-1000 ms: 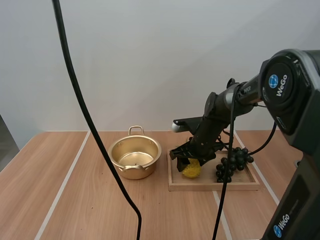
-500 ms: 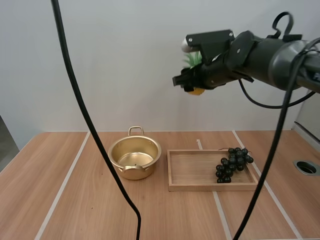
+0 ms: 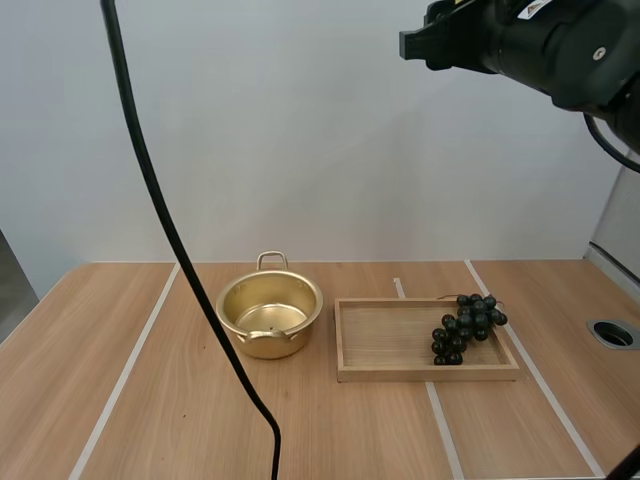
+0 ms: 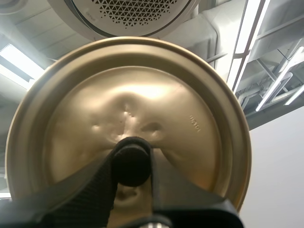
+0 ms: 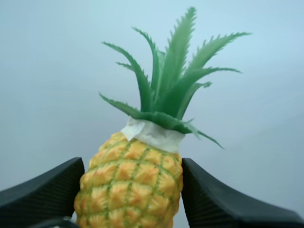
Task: Open the pot, put the pineapple inside, and close it
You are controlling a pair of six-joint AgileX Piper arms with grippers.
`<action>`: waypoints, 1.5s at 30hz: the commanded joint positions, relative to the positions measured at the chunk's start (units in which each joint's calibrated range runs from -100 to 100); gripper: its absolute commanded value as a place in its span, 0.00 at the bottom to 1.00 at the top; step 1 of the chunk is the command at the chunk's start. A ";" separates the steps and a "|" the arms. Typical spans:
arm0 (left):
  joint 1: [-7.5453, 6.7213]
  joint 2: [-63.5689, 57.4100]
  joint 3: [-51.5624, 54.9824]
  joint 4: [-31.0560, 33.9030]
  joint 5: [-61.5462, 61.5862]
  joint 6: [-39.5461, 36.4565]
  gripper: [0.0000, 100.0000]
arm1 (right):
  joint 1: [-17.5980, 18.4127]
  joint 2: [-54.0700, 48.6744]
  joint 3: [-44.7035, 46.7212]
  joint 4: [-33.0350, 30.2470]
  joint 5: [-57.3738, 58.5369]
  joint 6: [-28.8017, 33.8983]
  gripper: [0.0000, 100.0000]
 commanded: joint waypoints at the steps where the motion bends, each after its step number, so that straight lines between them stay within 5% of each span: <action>1: -0.06 -0.32 0.12 -0.07 -0.52 -0.63 0.00 | -0.62 -0.18 -0.28 -0.44 -1.76 -0.03 0.00; 10: -0.06 -0.32 0.12 -0.07 -0.02 -0.63 0.00 | 0.41 1.68 -0.28 3.13 -0.42 -1.84 0.00; 19: -0.06 -0.35 0.12 0.42 1.81 -0.63 0.00 | 12.10 12.35 -0.28 3.13 13.36 -11.92 0.00; 28: -0.06 -1.39 0.12 2.01 8.60 -0.63 0.00 | 17.99 25.76 -0.42 2.23 24.77 -14.66 0.00; 45: -0.06 -3.30 0.12 2.01 6.64 -0.63 0.00 | 20.22 48.87 -0.42 -3.82 29.06 -15.39 0.00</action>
